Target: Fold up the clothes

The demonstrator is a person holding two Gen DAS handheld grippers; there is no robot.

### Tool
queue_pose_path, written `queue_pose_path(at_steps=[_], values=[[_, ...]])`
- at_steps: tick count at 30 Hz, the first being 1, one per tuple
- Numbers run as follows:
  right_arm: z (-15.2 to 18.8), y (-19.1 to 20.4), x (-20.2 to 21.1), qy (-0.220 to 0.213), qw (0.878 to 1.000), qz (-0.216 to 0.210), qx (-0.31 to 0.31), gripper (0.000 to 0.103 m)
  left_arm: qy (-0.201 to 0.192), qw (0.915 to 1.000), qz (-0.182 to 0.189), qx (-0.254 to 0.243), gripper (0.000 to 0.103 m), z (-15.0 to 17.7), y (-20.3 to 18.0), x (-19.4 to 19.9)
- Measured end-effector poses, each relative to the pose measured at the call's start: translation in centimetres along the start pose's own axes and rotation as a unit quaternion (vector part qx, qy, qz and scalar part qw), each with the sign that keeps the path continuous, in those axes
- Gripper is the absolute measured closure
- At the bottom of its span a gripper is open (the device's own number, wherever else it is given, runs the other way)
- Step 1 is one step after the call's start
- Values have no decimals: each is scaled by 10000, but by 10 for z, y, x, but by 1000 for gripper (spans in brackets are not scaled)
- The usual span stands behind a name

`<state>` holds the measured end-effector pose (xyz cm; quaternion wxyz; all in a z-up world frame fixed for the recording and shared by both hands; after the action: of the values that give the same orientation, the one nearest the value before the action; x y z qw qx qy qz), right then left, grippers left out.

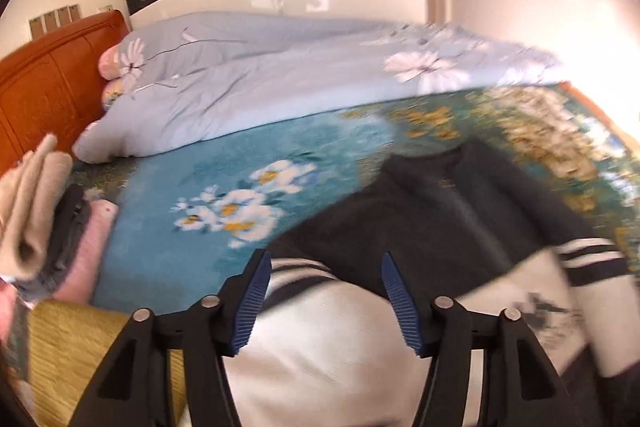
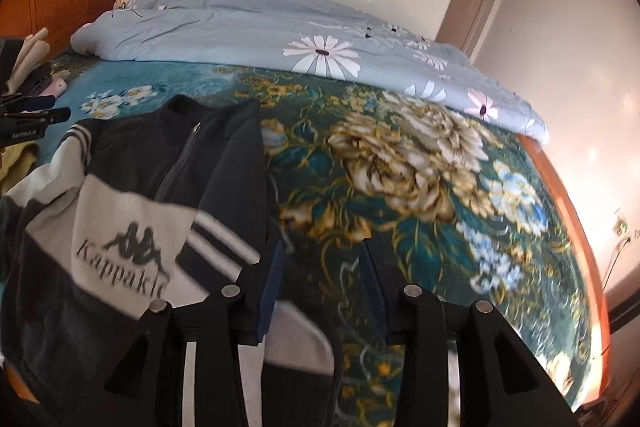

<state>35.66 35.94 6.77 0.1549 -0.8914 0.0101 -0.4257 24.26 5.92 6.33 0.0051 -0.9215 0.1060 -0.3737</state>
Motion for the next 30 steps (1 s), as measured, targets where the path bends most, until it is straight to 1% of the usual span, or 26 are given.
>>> queue_pose_path(at_steps=[2,4,6,8,11,13,15,16,18,19,21,23,27,28,29,30], values=[[37,2,9,105,9983,-426,-377,56,-70,9995,319,25,40,23,-17,19],[72,7,13,180,9940,-807,-712,55,-79,9985,539,35,40,48,-32,32],[103,12,12,296,9881,-1100,-1033,55,32,9972,734,101,40,67,-42,37],[122,17,8,380,9817,-1328,-1311,55,177,9960,849,216,40,81,-45,39],[139,24,6,329,9725,-1619,-1644,54,321,9964,711,330,40,91,-40,36],[140,27,6,233,9669,-1787,-1808,54,295,9969,569,466,40,92,-30,39],[140,31,7,183,9643,-1850,-1885,55,237,9969,459,594,40,93,-20,45],[140,34,8,166,9634,-1902,-1883,57,200,9968,416,660,40,93,-14,48],[140,41,10,154,9661,-1845,-1800,77,156,9963,327,776,40,92,-4,53],[139,42,12,171,9679,-1775,-1771,80,140,9961,297,819,40,93,1,54],[138,38,16,179,9688,-1663,-1830,94,118,9958,239,872,40,94,8,56],[136,29,23,71,9704,-1533,-1863,96,119,9960,162,865,40,96,12,56],[120,-2,41,-156,9836,-909,-1548,97,153,9961,33,864,40,99,22,53],[115,-10,45,-180,9870,-696,-1439,97,153,9959,9,887,40,99,25,52],[109,-19,47,-166,9920,-304,-1216,97,150,9957,0,919,40,98,27,51],[102,-29,50,-175,9951,174,-958,97,151,9955,-19,938,40,97,30,50]])
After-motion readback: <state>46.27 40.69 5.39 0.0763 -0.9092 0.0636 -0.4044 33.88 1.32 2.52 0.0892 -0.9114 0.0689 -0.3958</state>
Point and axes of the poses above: each gripper's, at about its wrist camera, not at the fingertips, and x roughly against the way its jaws point, y to its left, z to its underside, the point moved 4 cm from there along -x, roughly the way its jaws point, and after that the axes turned 12 degrees about x, right-handed, at the moved point
